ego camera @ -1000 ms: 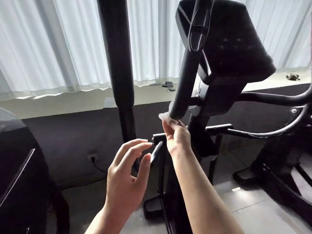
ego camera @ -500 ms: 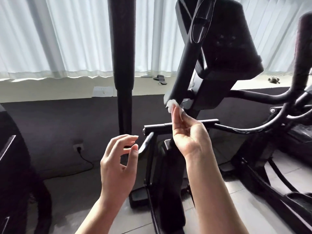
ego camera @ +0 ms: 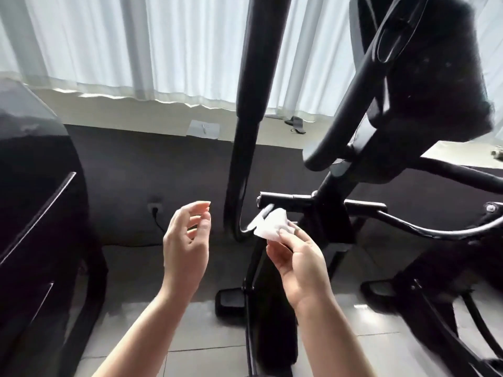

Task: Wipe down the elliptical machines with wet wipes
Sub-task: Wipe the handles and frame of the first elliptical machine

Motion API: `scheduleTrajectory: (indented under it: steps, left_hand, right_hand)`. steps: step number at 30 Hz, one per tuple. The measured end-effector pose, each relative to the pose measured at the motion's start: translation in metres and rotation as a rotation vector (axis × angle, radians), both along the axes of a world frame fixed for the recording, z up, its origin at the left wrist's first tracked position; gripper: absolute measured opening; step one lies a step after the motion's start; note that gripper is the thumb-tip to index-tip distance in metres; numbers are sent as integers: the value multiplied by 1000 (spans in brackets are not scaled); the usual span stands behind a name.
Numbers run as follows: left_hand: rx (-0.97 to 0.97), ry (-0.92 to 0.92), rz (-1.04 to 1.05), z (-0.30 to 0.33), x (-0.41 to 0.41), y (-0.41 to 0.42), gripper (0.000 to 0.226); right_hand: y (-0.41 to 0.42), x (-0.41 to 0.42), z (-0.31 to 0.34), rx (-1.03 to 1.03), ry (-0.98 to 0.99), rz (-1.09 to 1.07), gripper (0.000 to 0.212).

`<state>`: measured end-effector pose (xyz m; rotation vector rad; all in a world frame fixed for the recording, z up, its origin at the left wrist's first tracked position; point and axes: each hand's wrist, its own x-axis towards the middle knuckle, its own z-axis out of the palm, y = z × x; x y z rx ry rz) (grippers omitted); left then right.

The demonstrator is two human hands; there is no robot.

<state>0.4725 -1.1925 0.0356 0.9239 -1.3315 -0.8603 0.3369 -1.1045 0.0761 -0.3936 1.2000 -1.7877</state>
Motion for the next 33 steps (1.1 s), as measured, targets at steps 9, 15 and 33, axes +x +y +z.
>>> scheduleTrajectory:
  steps: [9,15,33]
  left_hand:
    - [409,246,-207,-42,-25,-31,20]
    - [464,138,-425,-79,-35,-94,19]
    - [159,-259,-1223,-70,-63,-194,14]
  right_hand:
    - [-14,10,-45,199,468,5,28]
    - [-72,38,-59,148,380,-71,25]
    - [-143,116,-58,97,-84,-987,9]
